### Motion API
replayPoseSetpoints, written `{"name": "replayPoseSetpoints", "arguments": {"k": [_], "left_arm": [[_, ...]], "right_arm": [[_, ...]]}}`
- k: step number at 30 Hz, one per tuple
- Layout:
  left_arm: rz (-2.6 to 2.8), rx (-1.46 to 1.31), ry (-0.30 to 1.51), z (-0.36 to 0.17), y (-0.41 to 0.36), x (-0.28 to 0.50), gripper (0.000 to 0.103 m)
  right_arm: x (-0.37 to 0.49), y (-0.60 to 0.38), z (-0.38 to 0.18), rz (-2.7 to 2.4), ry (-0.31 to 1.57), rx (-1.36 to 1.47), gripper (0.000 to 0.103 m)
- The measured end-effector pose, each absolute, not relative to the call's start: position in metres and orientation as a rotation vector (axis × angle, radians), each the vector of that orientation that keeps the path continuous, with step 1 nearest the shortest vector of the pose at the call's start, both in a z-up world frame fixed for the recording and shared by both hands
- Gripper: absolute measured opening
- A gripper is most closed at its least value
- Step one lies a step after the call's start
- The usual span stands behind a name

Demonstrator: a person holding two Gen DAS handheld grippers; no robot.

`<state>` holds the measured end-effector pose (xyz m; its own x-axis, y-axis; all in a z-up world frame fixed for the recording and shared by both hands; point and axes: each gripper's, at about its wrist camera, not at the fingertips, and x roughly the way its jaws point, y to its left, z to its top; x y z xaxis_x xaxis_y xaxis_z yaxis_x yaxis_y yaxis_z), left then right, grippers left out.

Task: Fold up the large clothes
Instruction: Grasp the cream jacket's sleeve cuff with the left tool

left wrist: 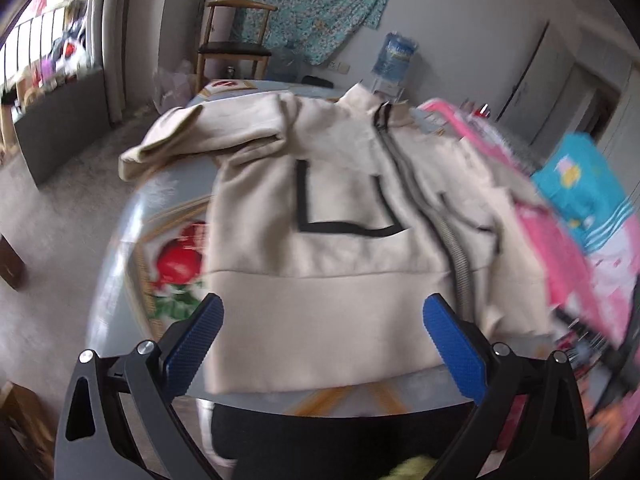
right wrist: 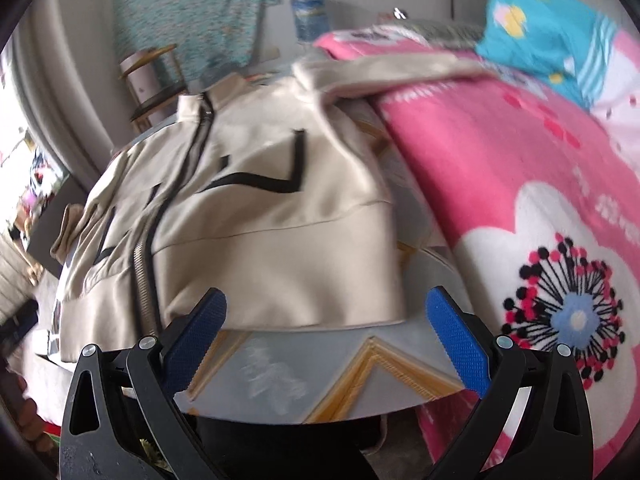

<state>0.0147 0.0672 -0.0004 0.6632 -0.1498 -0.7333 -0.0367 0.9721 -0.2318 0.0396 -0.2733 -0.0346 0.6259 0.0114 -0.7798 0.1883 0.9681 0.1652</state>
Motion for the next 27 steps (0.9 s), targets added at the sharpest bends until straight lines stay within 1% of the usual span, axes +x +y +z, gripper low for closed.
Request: {"name": "replayPoseSetpoints", "arguments": {"k": [3, 6, 9, 10, 11, 12, 13, 14, 15, 16, 17, 18, 19, 20, 21, 22, 25, 27], "left_arm": [[-0.009, -0.231, 0.861, -0.012, 0.086, 0.015, 0.098], [0.04, -0.22, 0.891, -0.025, 0.103, 0.018, 0.098], [0.051, -0.203, 0.916, -0.035, 0.111, 0.024, 0.098], [0.044, -0.206, 0.927, -0.039, 0.113, 0.026, 0.095], [0.04, -0.209, 0.932, -0.041, 0.114, 0.027, 0.091], [0.036, -0.213, 0.943, -0.044, 0.115, 0.029, 0.091], [0.034, -0.214, 0.947, -0.045, 0.115, 0.031, 0.087], [0.033, -0.216, 0.95, -0.048, 0.116, 0.033, 0.083], [0.034, -0.222, 0.954, -0.049, 0.117, 0.035, 0.08], [0.037, -0.215, 0.944, -0.048, 0.115, 0.035, 0.075], [0.027, -0.213, 0.942, -0.048, 0.114, 0.036, 0.065], [0.017, -0.213, 0.944, -0.048, 0.113, 0.038, 0.061], [0.012, -0.214, 0.944, -0.047, 0.111, 0.039, 0.054], [0.002, -0.215, 0.946, -0.047, 0.11, 0.041, 0.048], [-0.012, -0.221, 0.951, -0.048, 0.109, 0.044, 0.044], [-0.017, -0.226, 0.954, -0.048, 0.107, 0.046, 0.04], [-0.009, -0.226, 0.95, -0.048, 0.105, 0.05, 0.038], [0.005, -0.217, 0.948, -0.048, 0.104, 0.052, 0.033]], "right_arm": [[0.05, -0.289, -0.045, -0.042, 0.92, 0.328, 0.097], [0.06, -0.296, -0.05, -0.003, 0.927, 0.386, 0.093], [0.068, -0.299, -0.055, -0.015, 0.938, 0.399, 0.085], [0.072, -0.299, -0.058, -0.025, 0.948, 0.397, 0.08], [0.074, -0.298, -0.061, -0.031, 0.958, 0.394, 0.077], [0.076, -0.297, -0.062, -0.037, 0.964, 0.381, 0.075], [0.076, -0.296, -0.062, -0.04, 0.965, 0.364, 0.072], [0.076, -0.295, -0.062, -0.04, 0.964, 0.349, 0.064], [0.076, -0.294, -0.062, -0.043, 0.966, 0.334, 0.061], [0.077, -0.293, -0.061, -0.049, 0.971, 0.319, 0.057], [0.076, -0.291, -0.061, -0.063, 0.977, 0.292, 0.054], [0.076, -0.291, -0.061, -0.073, 0.979, 0.276, 0.046], [0.075, -0.291, -0.061, -0.084, 0.981, 0.26, 0.038], [0.074, -0.292, -0.061, -0.092, 0.983, 0.251, 0.035], [0.074, -0.295, -0.062, -0.1, 0.982, 0.255, 0.027], [0.074, -0.297, -0.063, -0.105, 0.981, 0.258, 0.021], [0.078, -0.299, -0.063, -0.098, 0.971, 0.265, 0.018], [0.081, -0.294, -0.064, -0.088, 0.967, 0.239, 0.017]]}}
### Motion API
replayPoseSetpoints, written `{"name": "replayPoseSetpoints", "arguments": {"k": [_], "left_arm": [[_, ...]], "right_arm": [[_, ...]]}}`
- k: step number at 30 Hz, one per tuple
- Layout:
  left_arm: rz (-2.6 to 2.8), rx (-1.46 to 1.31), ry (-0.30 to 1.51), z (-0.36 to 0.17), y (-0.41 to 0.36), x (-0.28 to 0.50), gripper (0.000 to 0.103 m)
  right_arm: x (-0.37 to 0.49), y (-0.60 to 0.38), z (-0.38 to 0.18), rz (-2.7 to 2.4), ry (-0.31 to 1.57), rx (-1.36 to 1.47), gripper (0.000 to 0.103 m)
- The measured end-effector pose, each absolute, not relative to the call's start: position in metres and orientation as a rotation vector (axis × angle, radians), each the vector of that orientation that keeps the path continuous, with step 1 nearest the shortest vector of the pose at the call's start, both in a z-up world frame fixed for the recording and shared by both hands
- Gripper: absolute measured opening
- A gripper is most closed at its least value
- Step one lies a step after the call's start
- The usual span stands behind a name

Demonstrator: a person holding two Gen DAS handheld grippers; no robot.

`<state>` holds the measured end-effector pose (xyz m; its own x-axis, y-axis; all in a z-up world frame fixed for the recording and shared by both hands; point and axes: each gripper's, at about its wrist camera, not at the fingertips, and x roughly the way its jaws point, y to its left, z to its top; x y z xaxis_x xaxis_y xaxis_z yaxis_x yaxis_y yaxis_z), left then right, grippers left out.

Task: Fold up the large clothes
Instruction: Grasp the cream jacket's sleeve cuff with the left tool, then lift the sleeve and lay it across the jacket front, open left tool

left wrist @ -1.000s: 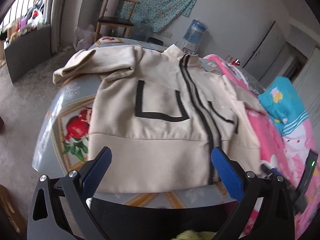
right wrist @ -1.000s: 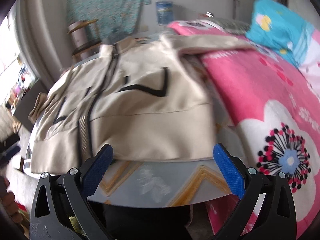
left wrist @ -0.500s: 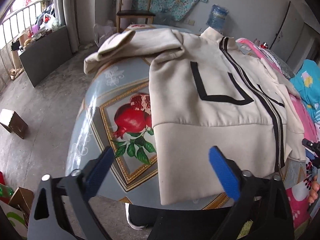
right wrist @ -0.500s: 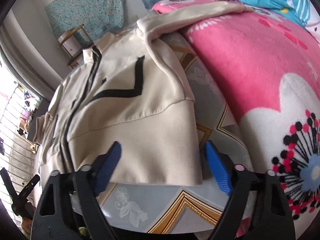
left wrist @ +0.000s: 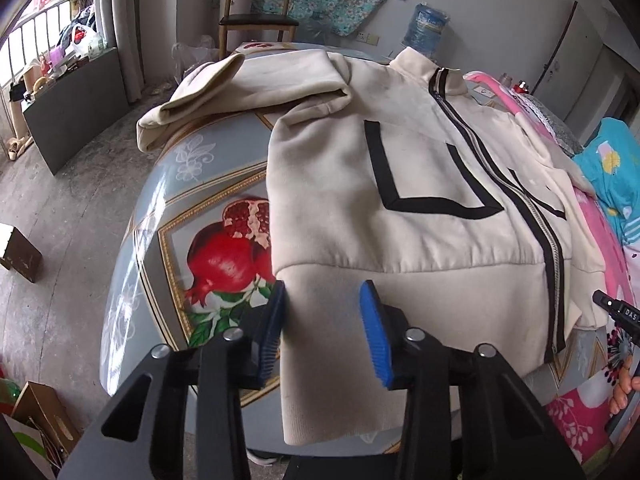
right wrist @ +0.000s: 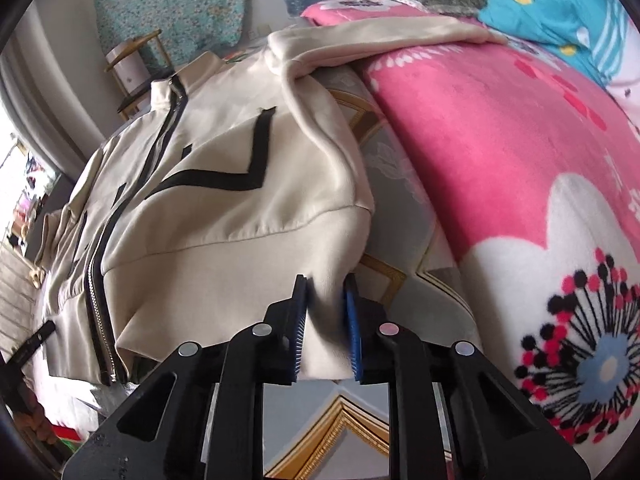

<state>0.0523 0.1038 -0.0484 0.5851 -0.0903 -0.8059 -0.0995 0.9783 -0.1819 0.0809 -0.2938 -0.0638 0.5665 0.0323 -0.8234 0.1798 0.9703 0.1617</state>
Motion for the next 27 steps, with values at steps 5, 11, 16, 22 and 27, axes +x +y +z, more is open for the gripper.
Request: {"name": "replayPoseSetpoints", "arguments": {"k": [5, 11, 16, 22, 27], "left_arm": [[-0.002, -0.21, 0.927, -0.045, 0.106, 0.051, 0.012], [-0.098, -0.146, 0.829, -0.004, 0.11, 0.036, 0.004], [-0.151, -0.125, 0.77, 0.041, 0.117, 0.012, 0.004], [-0.121, -0.066, 0.94, 0.013, 0.123, -0.007, 0.006], [-0.038, 0.023, 0.982, -0.017, 0.12, -0.014, 0.013]], "right_arm": [[0.085, -0.284, -0.067, -0.07, 0.965, 0.16, 0.01], [0.071, -0.286, -0.023, -0.056, 0.887, 0.138, 0.008], [0.041, -0.295, 0.016, -0.023, 0.853, 0.165, 0.008], [0.011, -0.307, -0.01, -0.044, 0.944, 0.239, 0.009], [0.014, -0.303, -0.047, -0.18, 1.016, 0.106, 0.026]]}}
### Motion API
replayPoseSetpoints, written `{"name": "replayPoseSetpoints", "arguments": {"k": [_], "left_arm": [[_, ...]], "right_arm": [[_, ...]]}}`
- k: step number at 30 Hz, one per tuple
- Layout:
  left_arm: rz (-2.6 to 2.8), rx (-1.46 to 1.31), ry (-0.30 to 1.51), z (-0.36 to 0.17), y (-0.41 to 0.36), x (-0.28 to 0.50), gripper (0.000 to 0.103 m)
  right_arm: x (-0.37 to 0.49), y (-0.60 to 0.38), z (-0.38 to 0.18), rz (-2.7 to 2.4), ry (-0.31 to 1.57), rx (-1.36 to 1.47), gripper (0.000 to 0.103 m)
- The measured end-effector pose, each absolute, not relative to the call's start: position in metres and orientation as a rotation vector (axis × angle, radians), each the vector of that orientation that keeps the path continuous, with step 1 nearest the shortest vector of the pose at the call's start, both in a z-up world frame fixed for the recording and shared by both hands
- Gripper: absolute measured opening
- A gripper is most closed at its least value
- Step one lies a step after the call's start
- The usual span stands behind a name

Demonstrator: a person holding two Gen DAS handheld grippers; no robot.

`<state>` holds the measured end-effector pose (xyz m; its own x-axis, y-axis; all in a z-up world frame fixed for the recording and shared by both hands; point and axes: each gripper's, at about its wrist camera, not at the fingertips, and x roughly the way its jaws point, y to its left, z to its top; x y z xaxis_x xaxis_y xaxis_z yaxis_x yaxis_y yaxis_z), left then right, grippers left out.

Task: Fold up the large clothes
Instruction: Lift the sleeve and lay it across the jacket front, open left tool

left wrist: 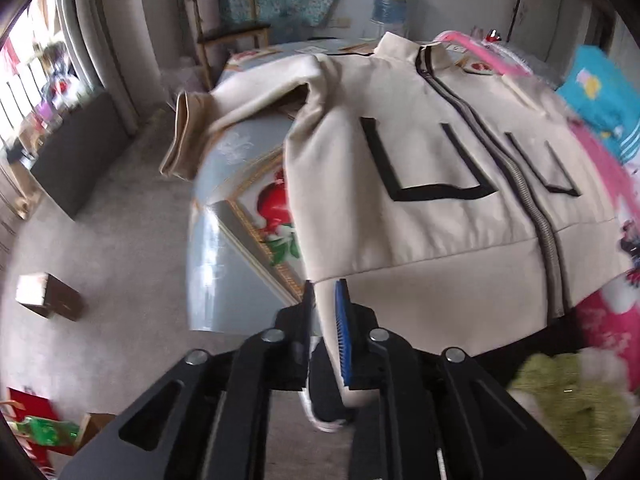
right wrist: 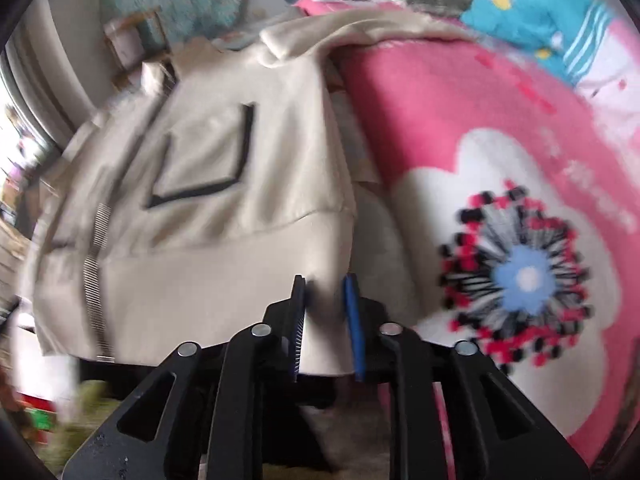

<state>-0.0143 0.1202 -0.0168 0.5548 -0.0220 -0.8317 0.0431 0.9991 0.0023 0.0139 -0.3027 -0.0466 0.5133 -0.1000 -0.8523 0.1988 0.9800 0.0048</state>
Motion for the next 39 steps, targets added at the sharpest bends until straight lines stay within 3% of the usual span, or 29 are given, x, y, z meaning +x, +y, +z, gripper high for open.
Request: {"name": "replayPoseSetpoints", "arguments": {"k": [2, 4, 11, 17, 22, 29, 39], "left_arm": [[-0.041, -0.02, 0.962, -0.01, 0.126, -0.017, 0.019], [-0.033, -0.056, 0.926, 0.001, 0.13, -0.018, 0.024], [0.028, -0.081, 0.834, 0.03, 0.128, 0.005, 0.047], [0.105, -0.023, 0.812, 0.041, 0.134, 0.055, 0.058], [0.177, -0.185, 0.825, 0.027, 0.179, 0.103, 0.06], [0.192, -0.598, 0.908, -0.017, 0.273, 0.146, 0.06], [0.069, -1.487, 0.98, -0.143, 0.364, 0.178, 0.069]], "right_arm": [[0.009, -0.296, -0.035, -0.168, 0.972, 0.086, 0.048], [0.005, -0.29, -0.015, -0.148, 0.895, 0.056, 0.058], [0.041, -0.258, 0.018, 0.02, 0.796, 0.029, 0.073], [0.114, -0.204, 0.008, 0.253, 0.846, 0.1, 0.075], [0.173, -0.152, -0.019, 0.36, 0.962, 0.097, 0.075], [0.208, -0.101, -0.059, 0.433, 1.082, 0.041, 0.075], [0.223, -0.089, -0.068, 0.421, 1.126, 0.061, 0.075]]}}
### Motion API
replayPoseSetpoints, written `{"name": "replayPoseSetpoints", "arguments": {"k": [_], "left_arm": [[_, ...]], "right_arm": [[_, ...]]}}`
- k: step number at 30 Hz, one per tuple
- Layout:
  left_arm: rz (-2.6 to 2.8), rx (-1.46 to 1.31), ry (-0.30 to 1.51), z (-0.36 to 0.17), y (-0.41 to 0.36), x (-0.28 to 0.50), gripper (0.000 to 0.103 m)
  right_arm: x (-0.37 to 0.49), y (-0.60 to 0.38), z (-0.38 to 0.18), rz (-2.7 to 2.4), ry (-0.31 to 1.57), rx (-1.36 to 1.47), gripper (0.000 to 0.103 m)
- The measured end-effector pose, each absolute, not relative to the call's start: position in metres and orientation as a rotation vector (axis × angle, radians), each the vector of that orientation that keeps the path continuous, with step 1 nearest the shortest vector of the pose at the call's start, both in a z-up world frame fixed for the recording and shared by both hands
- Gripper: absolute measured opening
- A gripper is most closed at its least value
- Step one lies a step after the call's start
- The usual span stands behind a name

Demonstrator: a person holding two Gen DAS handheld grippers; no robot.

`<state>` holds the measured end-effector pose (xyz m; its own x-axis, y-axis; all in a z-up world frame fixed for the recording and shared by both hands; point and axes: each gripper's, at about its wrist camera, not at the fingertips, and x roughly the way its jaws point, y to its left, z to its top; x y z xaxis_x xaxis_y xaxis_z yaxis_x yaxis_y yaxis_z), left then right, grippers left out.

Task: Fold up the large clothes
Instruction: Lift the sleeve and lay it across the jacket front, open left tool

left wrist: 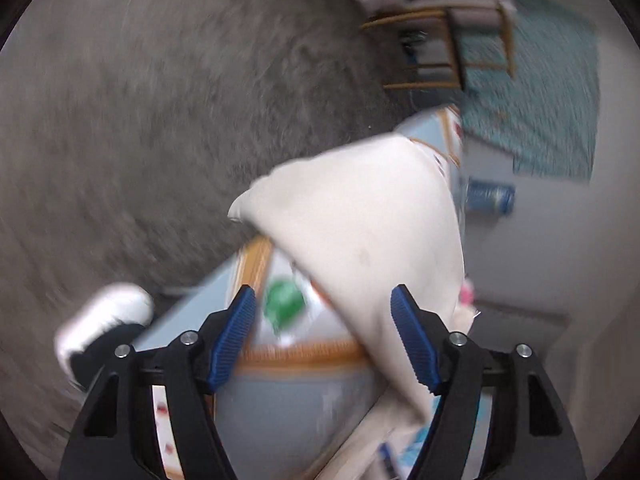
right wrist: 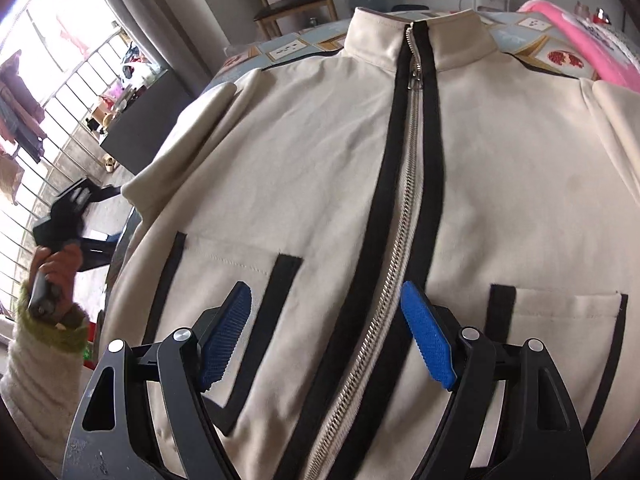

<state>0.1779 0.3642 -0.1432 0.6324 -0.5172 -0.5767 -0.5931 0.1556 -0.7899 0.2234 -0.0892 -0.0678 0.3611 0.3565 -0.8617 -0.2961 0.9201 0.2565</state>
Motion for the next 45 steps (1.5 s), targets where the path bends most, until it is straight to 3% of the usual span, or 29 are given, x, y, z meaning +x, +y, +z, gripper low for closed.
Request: {"name": "replayPoseSetpoints", "arguments": {"k": [7, 12, 15, 17, 19, 20, 22, 29, 33, 36, 40, 43, 45], "left_arm": [[0.043, -1.88, 0.912, -0.21, 0.383, 0.193, 0.07], [-0.001, -1.992, 0.87, -0.234, 0.387, 0.214, 0.07], [-0.005, -1.986, 0.828, -0.231, 0.394, 0.225, 0.056], [0.006, -1.954, 0.808, -0.227, 0.4, 0.23, 0.034], [0.032, -1.883, 0.795, -0.212, 0.409, 0.233, 0.018], [0.05, -1.834, 0.788, -0.203, 0.414, 0.234, 0.011], [0.077, -1.754, 0.763, -0.184, 0.423, 0.234, 0.009], [0.175, -1.136, 0.688, -0.05, 0.422, 0.238, 0.007], [0.168, -0.747, 0.572, 0.047, 0.371, 0.229, 0.007], [0.056, -0.399, 0.487, 0.122, 0.283, 0.219, 0.007], [-0.111, -0.055, 0.463, 0.156, 0.161, 0.202, 0.008], [-0.259, 0.11, 0.52, 0.138, 0.082, 0.191, 0.01], [-0.307, 0.181, 0.615, 0.109, 0.041, 0.189, 0.02]], "right_arm": [[0.229, -0.073, -0.067, 0.43, 1.13, 0.064, 0.075], [0.236, -0.067, -0.07, 0.423, 1.126, 0.099, 0.074], [0.247, -0.072, -0.069, 0.44, 1.124, 0.215, 0.058], [0.252, -0.074, -0.069, 0.459, 1.117, 0.284, 0.042], [0.255, -0.071, -0.067, 0.492, 1.105, 0.314, 0.033], [0.256, -0.066, -0.068, 0.509, 1.101, 0.309, 0.029], [0.257, -0.058, -0.073, 0.503, 1.118, 0.272, 0.019], [0.251, -0.05, -0.078, 0.477, 1.13, 0.207, 0.018], [0.24, -0.069, -0.069, 0.473, 1.112, 0.233, 0.018], [0.233, -0.083, -0.061, 0.46, 1.091, 0.25, 0.018], [0.223, -0.103, -0.053, 0.43, 1.064, 0.283, 0.019], [0.215, -0.123, -0.047, 0.394, 1.033, 0.319, 0.028], [0.21, -0.136, -0.044, 0.372, 1.016, 0.341, 0.034]]}}
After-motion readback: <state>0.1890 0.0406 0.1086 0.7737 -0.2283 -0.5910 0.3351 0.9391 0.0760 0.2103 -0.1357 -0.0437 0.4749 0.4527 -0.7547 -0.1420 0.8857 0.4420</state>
